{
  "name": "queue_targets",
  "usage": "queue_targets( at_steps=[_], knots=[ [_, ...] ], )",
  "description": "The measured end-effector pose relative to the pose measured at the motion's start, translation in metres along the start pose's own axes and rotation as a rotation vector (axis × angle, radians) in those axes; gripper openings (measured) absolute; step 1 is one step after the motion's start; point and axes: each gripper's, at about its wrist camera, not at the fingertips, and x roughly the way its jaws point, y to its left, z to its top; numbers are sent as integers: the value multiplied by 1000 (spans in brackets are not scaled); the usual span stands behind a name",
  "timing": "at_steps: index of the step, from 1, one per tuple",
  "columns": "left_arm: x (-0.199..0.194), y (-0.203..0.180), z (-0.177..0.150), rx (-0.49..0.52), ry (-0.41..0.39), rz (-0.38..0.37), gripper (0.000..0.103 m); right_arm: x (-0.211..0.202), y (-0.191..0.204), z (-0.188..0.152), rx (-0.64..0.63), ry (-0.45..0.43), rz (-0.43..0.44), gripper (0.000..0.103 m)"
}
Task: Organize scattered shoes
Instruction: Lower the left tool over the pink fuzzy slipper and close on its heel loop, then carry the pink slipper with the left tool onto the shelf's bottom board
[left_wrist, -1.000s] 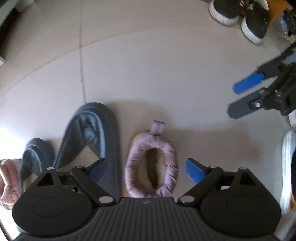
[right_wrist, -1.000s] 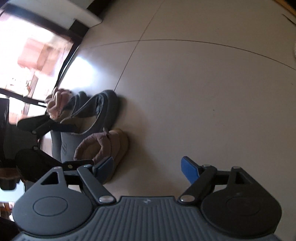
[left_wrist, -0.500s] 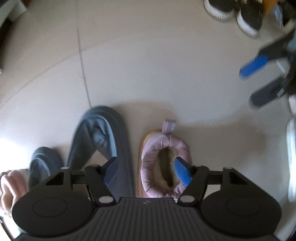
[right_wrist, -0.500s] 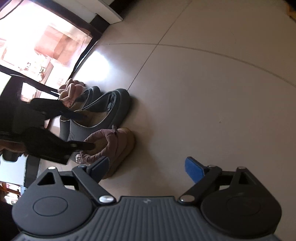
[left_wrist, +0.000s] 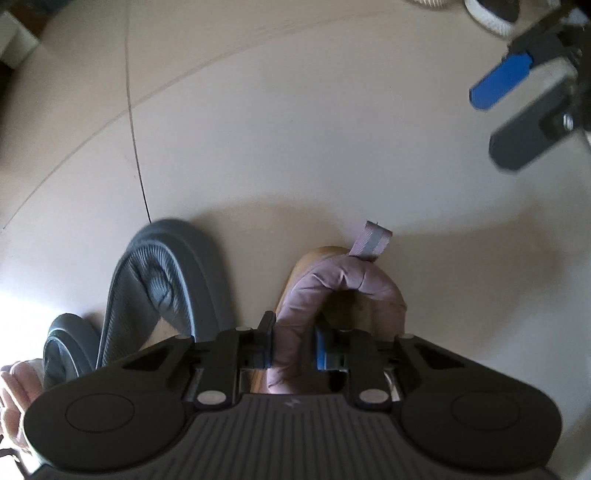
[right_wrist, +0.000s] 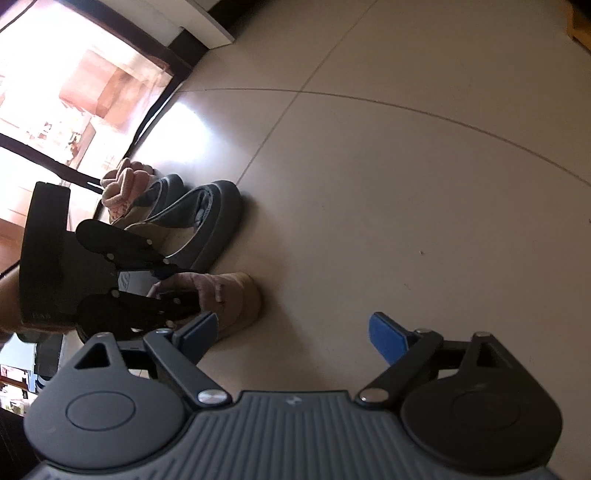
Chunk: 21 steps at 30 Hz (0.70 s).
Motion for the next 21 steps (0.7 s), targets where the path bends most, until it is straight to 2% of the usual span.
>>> queue_targets(
  at_steps=[4,7,15,18,21],
  knots=[
    [6,-1,17,-18,-36,6,20,-9,6,-3,-48,-39,-37,89],
    [6,-4,50,50,-85,43,20,-26,9,-7,-92,-104,-75,89],
    [9,-16,124,105,-158,75,19,-73,4,-24,-212,-284,-216,89],
    [9,-25,148,131,-187,83,19,-90,-6,-29,-220,-357,-258,89],
    [4,-38,180,130,-252,72,19,-107,-22,-36,-194,-447,-268,89]
  ],
)
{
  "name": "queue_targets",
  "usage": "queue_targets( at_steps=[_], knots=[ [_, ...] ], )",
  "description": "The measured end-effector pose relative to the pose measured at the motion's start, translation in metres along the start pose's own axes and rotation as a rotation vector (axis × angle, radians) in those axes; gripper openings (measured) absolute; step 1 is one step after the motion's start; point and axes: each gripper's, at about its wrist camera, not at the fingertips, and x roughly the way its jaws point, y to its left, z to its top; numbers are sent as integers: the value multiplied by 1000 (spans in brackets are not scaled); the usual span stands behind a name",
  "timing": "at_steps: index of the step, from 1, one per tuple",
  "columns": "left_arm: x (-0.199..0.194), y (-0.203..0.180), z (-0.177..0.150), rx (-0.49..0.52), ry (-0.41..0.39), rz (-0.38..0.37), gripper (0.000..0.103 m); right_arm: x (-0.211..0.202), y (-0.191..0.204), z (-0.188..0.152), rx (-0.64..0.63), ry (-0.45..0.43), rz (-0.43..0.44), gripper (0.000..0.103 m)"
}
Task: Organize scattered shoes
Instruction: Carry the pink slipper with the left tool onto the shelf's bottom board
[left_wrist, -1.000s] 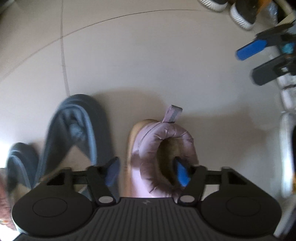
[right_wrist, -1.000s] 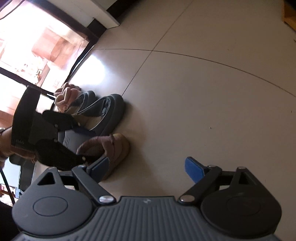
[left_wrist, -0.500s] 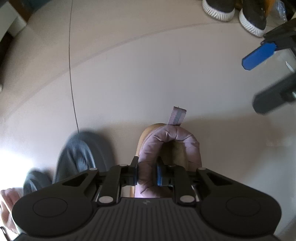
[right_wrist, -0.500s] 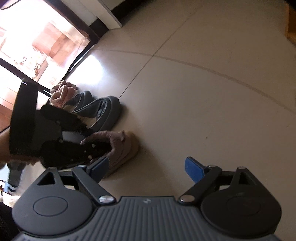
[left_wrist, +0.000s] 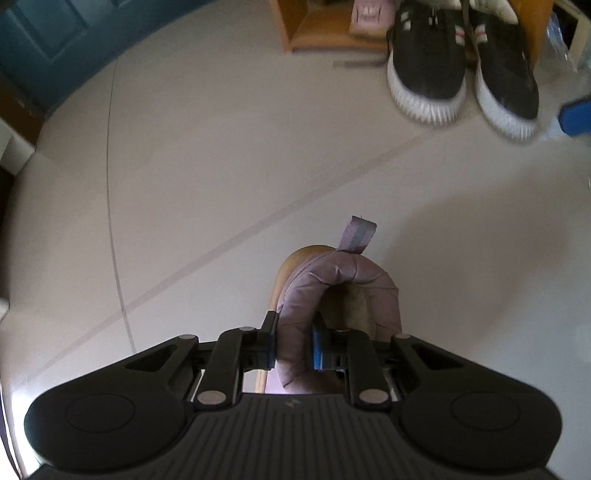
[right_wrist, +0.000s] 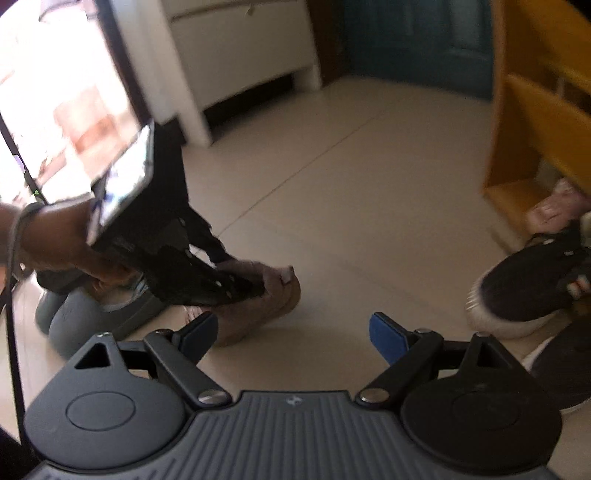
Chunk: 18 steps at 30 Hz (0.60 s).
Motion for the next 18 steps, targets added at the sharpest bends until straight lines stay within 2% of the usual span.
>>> queue_targets(
  at_steps=[4,6,8,12,18],
  knots=[
    [9,-5,40,2,-106,10,19,-10,-24,-2,50,-70,-27,89],
    [15,-7,49,-1,-133,17,19,-13,-35,-3,66,-94,-44,89],
    [26,-9,71,2,-175,29,19,-14,-47,-2,86,-123,-75,89],
    [52,-7,121,35,-269,63,19,-14,-68,4,126,-184,-137,89],
    [62,-7,181,100,-370,84,19,-19,-107,15,192,-312,-215,89]
  ],
)
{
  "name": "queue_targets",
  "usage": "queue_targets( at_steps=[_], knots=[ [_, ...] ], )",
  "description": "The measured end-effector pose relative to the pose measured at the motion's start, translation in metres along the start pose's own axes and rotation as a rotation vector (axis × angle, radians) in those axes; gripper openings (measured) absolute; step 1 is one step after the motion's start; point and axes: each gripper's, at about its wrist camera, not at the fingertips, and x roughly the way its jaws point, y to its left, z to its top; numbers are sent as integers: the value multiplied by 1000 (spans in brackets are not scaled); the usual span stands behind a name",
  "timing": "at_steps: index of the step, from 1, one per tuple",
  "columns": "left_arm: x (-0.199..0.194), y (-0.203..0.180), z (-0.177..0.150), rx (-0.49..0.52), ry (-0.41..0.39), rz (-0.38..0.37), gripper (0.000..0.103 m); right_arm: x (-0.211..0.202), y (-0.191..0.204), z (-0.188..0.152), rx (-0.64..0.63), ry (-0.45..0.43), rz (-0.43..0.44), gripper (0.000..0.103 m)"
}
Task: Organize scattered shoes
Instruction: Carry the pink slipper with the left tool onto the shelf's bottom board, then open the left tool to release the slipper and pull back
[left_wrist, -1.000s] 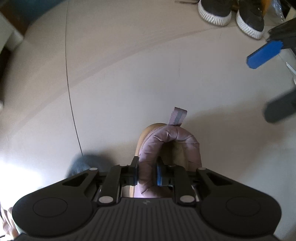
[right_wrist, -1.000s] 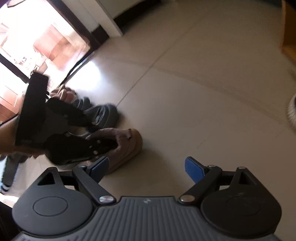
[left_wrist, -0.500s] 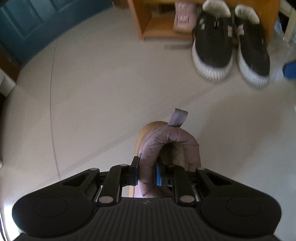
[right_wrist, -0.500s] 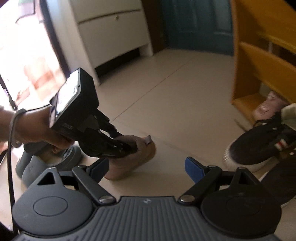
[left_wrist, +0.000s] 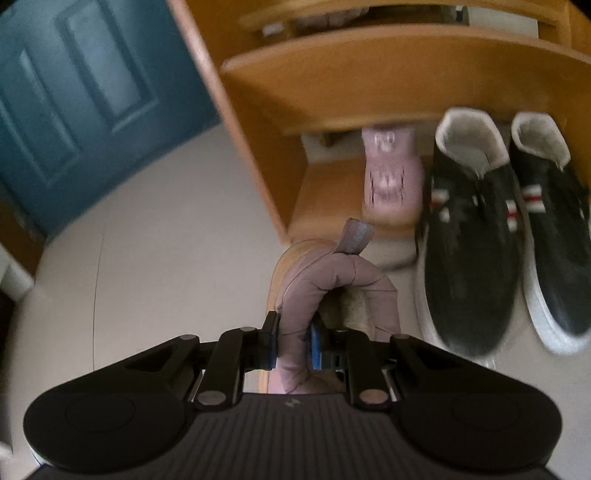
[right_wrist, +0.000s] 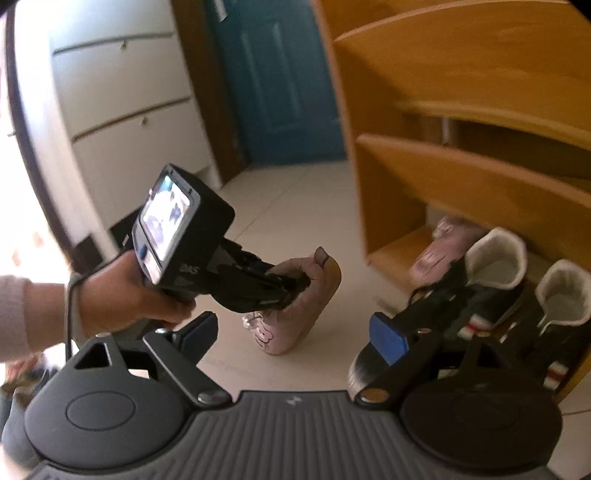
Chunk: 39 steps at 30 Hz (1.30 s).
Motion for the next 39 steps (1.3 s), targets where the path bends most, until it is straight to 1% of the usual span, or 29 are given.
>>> queue_targets(
  at_steps=[3,7,12,14,16,17,19,20,22,23,25,28,31,35,36,37,39],
  knots=[
    [21,-6,20,41,-30,5,19,1,-13,5,6,-41,-33,89],
    [53,-13,39,53,-40,20,18,8,-28,8,24,-49,-67,89],
    [85,-10,64,-37,-31,5,18,10,-40,13,36,-66,-93,89],
    [97,-12,73,-37,-41,0,18,10,-43,15,35,-71,-106,89],
    [108,-11,80,-62,-62,7,19,11,-50,16,41,-74,-113,89],
    [112,-9,83,-84,-68,11,20,11,-52,16,43,-77,-117,89],
    [118,-1,87,-168,-82,26,26,10,-56,15,41,-82,-127,89],
    [117,3,87,-195,-100,37,38,11,-57,15,40,-82,-130,89],
    [110,8,86,-226,-150,58,52,12,-61,14,45,-79,-133,89],
    [105,10,85,-227,-165,51,60,12,-61,14,47,-79,-133,89],
    [97,15,84,-222,-184,21,67,12,-61,12,35,-91,-128,89],
    [79,16,81,-156,-137,-4,67,15,-58,7,-17,-113,-103,89],
    [50,19,62,-108,-49,22,69,21,-53,8,-90,-141,-97,89],
    [8,27,17,-194,61,77,76,26,-52,18,-93,-207,-67,89],
    [3,28,9,-217,75,81,76,26,-53,22,-75,-234,-39,89],
    [-2,30,2,-235,85,84,76,25,-55,26,-45,-272,11,89],
    [-16,34,-22,-299,97,109,76,24,-62,32,14,-308,133,89]
  ],
)
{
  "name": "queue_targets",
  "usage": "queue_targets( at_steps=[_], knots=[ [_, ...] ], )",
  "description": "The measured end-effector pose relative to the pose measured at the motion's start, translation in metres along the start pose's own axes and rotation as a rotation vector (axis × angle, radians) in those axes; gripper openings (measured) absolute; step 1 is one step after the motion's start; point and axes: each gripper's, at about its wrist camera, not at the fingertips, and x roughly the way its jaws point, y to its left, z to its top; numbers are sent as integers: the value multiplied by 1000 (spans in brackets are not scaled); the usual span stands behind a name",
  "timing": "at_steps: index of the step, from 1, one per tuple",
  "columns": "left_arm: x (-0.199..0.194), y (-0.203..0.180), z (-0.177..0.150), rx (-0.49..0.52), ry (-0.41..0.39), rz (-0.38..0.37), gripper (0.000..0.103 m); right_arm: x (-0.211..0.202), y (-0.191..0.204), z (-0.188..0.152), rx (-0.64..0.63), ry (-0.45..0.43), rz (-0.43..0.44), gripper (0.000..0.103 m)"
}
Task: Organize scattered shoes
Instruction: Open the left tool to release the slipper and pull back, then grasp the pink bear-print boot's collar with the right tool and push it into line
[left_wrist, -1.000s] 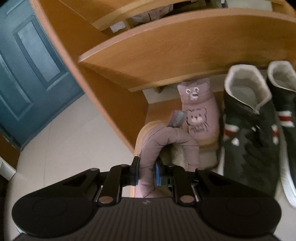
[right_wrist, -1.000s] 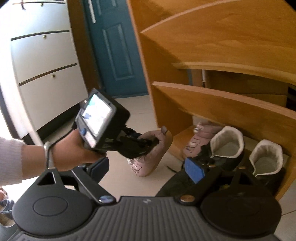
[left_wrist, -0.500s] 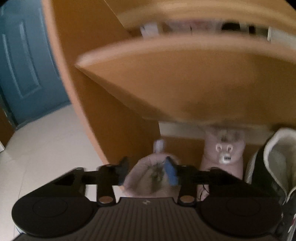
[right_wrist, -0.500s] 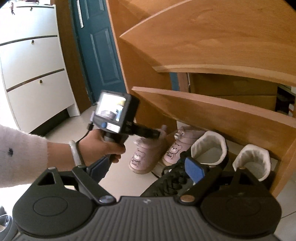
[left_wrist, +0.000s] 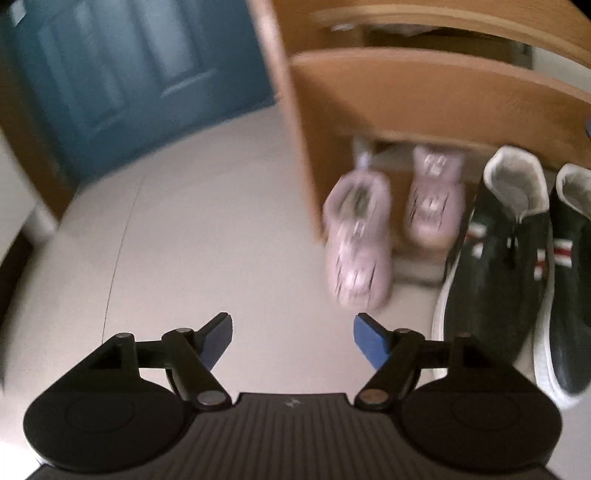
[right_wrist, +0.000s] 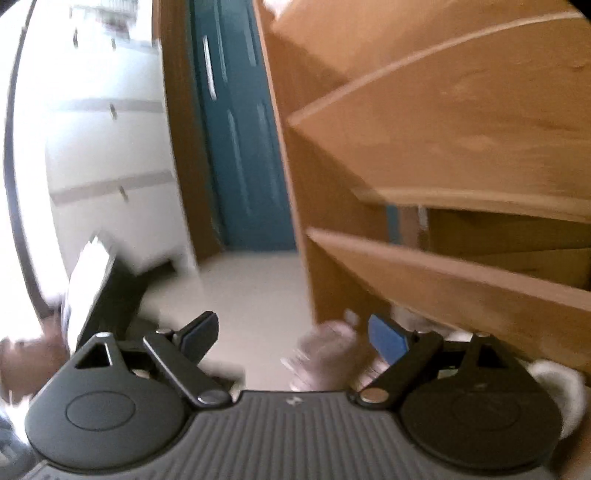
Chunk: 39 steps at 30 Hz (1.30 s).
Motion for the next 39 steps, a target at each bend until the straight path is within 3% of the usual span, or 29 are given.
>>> queue_targets(
  at_steps=[3,4,9,11,13,15,19,24,26,27,37,39],
  knots=[
    [-17,26,-38,-133,6,29,76,1,-12,7,128,-27,211,89],
    [-22,32,-49,-166,12,18,76,4,-13,8,133,-13,199,89],
    [-34,30,-60,-204,45,-5,76,58,-9,-2,64,133,-64,86],
    [-38,24,-60,-209,57,-19,76,93,-3,-10,55,201,-160,60],
    [-45,19,-60,-211,61,-34,76,135,0,-19,85,282,-240,43],
    [-55,14,-59,-206,53,-49,76,162,1,-27,91,322,-314,32],
    [-71,13,-61,-199,36,-71,76,188,13,-44,3,332,-470,33],
    [-76,14,-68,-191,21,-57,76,181,37,-70,-153,291,-554,56],
    [-78,18,-71,-200,20,-59,76,178,44,-78,-178,266,-569,75],
    [-78,21,-72,-207,20,-56,76,178,46,-82,-183,263,-570,78],
    [-86,29,-78,-224,-1,-51,76,218,38,-101,-134,404,-637,78],
    [-85,29,-79,-227,2,-53,76,224,38,-109,-129,441,-639,70]
  ],
)
